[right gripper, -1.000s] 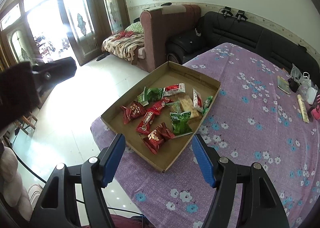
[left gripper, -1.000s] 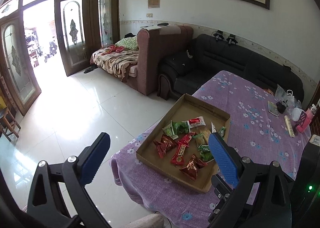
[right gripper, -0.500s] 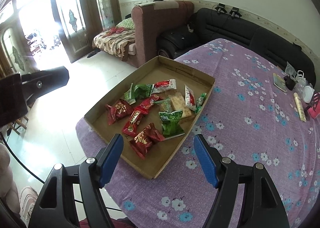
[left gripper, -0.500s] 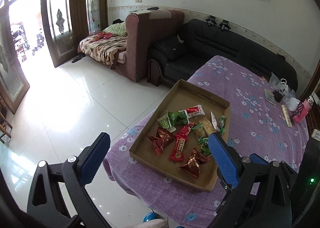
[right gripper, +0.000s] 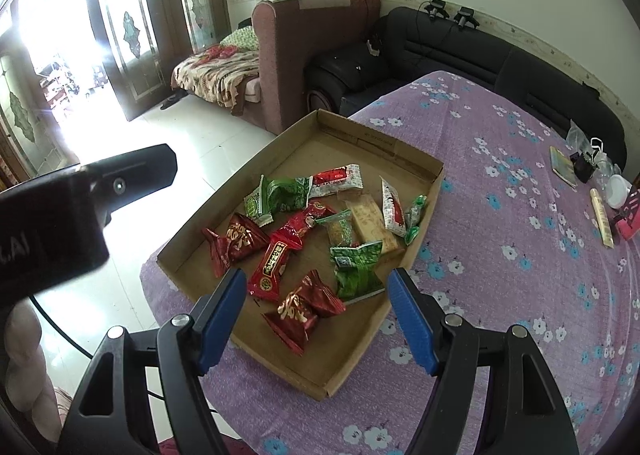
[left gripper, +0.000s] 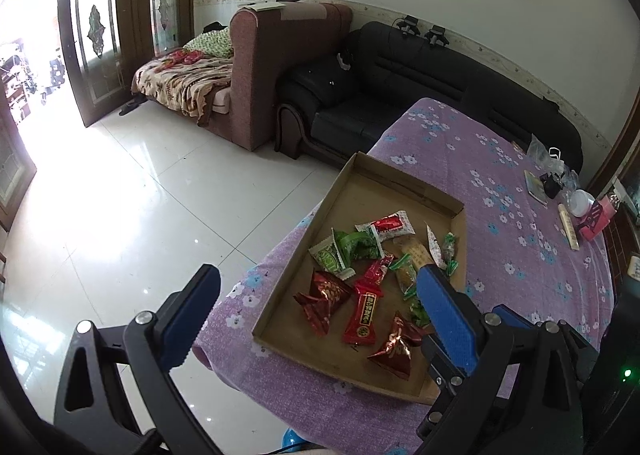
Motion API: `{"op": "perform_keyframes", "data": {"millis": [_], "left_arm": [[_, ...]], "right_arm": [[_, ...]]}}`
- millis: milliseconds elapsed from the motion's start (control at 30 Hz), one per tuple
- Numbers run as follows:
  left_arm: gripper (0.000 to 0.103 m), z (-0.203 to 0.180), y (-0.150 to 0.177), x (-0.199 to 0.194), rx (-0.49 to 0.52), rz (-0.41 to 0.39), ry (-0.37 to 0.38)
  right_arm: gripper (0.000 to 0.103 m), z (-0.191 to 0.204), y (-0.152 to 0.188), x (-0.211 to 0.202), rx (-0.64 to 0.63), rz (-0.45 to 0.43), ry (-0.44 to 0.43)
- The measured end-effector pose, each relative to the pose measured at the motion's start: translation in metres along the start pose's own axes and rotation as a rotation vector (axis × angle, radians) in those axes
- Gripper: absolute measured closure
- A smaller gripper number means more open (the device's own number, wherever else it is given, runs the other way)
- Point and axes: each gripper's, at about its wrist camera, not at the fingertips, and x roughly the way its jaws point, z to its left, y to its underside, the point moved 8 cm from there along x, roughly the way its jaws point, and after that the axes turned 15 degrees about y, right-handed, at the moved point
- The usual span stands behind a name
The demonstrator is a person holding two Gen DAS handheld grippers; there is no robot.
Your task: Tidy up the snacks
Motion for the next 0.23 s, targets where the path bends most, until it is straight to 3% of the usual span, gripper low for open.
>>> {"op": "perform_keyframes", "data": {"millis": [233], "left_arm": [[0.004, 0.006, -0.002, 0.015, 0.024, 0.056, 0.017]], "right_arm": [[0.03, 0.01, -0.002, 0.01, 0.004, 0.027, 0.022]]}}
